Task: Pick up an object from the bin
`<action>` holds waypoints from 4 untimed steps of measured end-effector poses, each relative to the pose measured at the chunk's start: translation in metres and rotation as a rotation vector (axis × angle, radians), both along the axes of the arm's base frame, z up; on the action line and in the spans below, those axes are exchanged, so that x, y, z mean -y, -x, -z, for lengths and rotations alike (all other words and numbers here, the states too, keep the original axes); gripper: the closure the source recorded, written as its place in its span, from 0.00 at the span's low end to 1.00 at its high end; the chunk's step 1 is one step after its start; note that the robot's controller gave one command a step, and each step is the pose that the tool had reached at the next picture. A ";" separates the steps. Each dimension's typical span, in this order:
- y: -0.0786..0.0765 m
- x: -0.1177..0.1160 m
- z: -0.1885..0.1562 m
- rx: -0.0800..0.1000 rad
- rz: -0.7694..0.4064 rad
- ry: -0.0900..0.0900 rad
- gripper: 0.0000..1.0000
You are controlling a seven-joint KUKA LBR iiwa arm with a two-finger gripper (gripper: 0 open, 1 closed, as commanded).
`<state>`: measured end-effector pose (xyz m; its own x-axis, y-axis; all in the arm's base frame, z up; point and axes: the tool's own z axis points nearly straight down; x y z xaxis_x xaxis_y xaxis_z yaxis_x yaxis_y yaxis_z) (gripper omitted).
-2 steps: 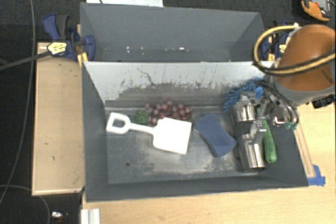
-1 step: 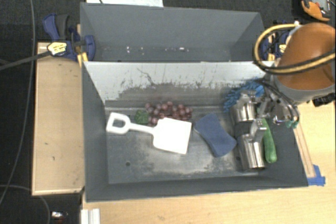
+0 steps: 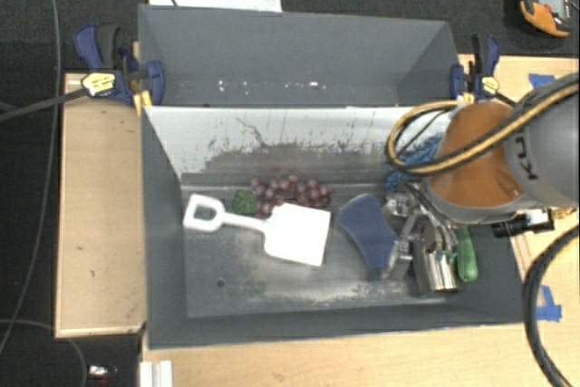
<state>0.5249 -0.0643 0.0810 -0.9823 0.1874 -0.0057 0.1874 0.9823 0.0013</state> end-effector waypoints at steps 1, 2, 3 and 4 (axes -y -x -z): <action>-0.002 -0.008 -0.082 0.014 -0.023 0.003 0.00; 0.025 -0.027 -0.017 -0.016 0.155 -0.003 0.00; 0.020 -0.017 0.010 0.013 0.214 0.000 0.00; 0.020 -0.031 0.008 0.014 0.353 -0.003 1.00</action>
Offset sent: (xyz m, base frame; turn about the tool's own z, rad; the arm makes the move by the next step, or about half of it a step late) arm -0.0234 0.0257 0.0190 0.1569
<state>0.5052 -0.0335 0.0730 -0.8568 0.5153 -0.0183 0.5152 0.8570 0.0089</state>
